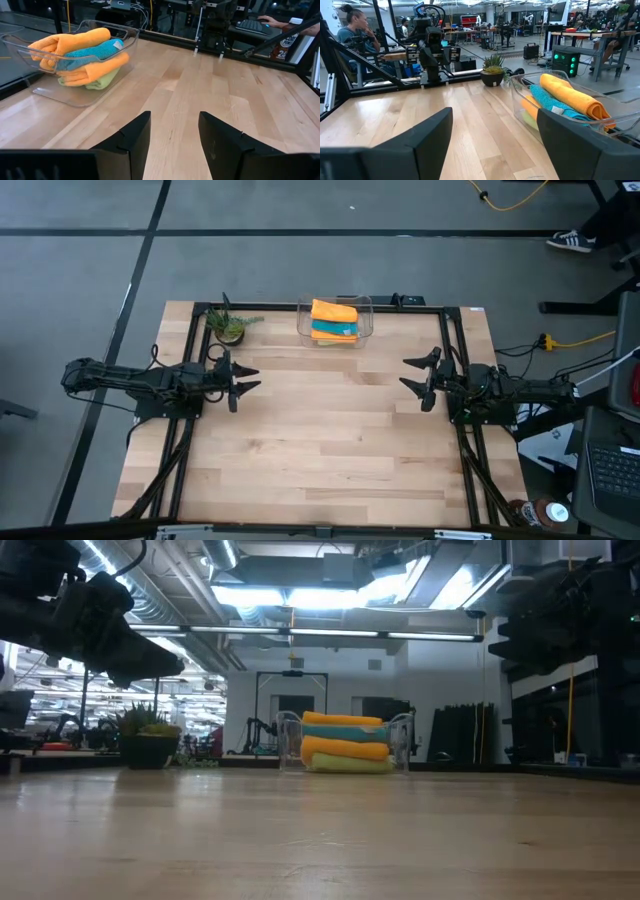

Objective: Fold microfiber towels
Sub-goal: Return to Home Position

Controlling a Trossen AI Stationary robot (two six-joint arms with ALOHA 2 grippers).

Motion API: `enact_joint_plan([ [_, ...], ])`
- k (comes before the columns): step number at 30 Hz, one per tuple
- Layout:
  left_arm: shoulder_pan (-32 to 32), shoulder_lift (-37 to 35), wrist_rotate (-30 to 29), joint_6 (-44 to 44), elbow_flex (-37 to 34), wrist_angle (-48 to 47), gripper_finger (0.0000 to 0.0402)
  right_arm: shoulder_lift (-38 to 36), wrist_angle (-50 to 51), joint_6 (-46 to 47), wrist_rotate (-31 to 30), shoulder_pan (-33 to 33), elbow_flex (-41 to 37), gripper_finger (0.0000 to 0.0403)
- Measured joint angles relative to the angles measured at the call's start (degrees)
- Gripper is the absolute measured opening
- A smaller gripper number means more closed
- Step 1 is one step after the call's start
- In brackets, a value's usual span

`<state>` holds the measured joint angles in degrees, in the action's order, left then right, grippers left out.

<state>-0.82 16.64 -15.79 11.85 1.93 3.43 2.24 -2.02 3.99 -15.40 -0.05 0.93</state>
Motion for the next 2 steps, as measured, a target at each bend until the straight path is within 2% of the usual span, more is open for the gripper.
enact_joint_plan([
  [2, 0.0, 0.0, 0.0, 0.0, 0.0, 0.0, 0.0160, 0.0, 0.0, 0.0, 0.0, 0.0, 0.0, 0.0292],
])
